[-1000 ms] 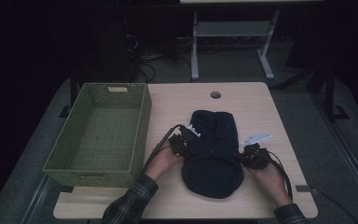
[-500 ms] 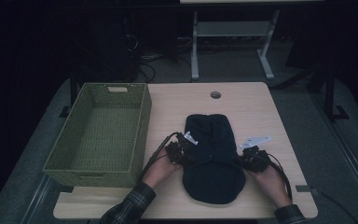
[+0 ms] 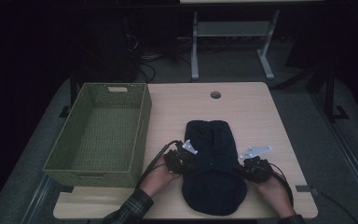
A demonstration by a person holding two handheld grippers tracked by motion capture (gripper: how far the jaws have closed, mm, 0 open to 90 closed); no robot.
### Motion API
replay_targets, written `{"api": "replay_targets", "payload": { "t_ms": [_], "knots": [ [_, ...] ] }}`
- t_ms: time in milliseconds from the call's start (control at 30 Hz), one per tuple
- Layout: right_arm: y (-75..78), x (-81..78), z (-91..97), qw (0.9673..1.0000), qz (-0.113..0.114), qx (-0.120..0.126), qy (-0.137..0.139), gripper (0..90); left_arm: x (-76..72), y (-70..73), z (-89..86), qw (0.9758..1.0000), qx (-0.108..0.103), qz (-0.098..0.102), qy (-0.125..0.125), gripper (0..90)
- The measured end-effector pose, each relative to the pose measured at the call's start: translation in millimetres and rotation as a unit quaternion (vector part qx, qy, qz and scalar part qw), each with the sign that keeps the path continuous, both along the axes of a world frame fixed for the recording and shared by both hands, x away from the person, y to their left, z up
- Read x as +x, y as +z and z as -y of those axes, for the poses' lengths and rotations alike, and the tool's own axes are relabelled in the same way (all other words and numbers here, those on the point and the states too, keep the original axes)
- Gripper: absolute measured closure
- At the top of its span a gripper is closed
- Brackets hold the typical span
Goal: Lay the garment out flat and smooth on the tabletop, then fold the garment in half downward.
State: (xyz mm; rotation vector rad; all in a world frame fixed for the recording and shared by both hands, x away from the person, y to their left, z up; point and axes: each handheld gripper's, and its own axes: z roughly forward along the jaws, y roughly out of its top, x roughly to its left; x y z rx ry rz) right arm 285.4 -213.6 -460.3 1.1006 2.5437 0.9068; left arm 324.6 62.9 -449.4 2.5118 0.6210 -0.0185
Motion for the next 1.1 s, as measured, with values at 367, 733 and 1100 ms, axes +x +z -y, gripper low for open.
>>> {"api": "replay_targets", "payload": {
  "t_ms": [367, 733, 1100],
  "knots": [
    [-0.2, -21.3, 5.6, 0.9999, -0.004, 0.008, 0.01, 89.9, -20.1, 0.2, 3.5, 0.9999, -0.001, -0.003, -0.014, 90.0],
    [1.3, -27.8, 6.6, 0.9998, 0.001, 0.016, 0.014, 83.3, -22.8, 0.6, 2.6, 0.9997, -0.01, -0.009, -0.019, 86.9],
    [12.0, -18.4, 9.6, 0.9992, 0.016, 0.035, 0.013, 65.0, -12.1, 7.6, -4.7, 0.9999, -0.014, -0.009, -0.004, 57.8]
  ]
}}
